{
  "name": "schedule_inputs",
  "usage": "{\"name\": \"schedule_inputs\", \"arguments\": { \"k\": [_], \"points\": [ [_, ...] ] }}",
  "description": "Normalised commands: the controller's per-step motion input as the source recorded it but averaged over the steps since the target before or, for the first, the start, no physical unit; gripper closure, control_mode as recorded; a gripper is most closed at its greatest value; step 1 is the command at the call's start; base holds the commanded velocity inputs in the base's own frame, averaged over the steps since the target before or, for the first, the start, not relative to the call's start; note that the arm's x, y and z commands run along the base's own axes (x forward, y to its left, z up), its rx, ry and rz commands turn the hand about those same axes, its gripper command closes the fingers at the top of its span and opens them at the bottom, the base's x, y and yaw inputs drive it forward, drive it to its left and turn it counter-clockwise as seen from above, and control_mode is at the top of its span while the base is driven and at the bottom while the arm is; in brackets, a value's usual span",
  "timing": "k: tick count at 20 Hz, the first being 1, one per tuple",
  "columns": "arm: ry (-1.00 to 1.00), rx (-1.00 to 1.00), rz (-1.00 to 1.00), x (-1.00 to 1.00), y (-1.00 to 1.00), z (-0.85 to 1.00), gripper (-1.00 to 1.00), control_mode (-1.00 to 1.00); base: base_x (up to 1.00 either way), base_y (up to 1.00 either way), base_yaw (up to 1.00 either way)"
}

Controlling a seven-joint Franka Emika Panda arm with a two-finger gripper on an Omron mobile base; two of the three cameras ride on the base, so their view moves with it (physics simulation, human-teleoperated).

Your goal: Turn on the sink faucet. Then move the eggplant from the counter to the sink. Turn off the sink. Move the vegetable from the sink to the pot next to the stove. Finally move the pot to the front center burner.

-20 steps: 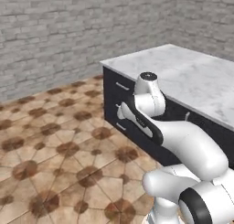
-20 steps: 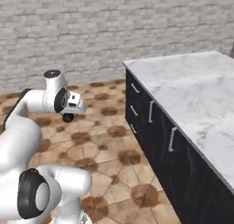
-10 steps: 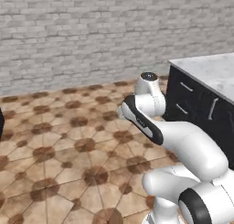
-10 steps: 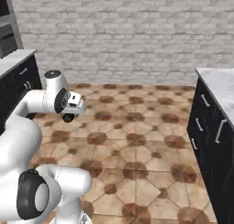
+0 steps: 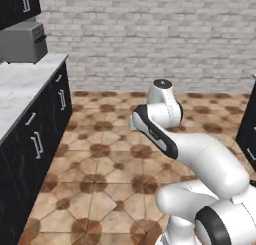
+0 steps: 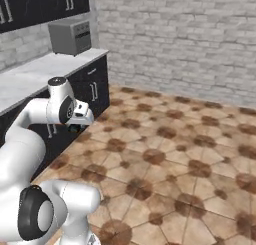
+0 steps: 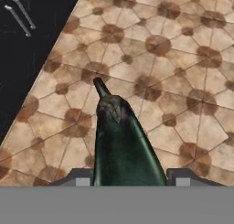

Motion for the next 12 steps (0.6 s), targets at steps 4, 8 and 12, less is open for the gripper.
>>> {"name": "schedule_inputs", "arguments": {
  "k": [4,8,12],
  "points": [
    [0.0,0.0,0.0,0.0,0.0,0.0,1.0,1.0,-0.23,0.04,0.57],
    [0.0,0.0,0.0,0.0,0.0,0.0,1.0,1.0,-0.23,0.1,0.57],
    [0.0,0.0,0.0,0.0,0.0,0.0,1.0,1.0,-0.26,0.2,0.56]
  ]
}}
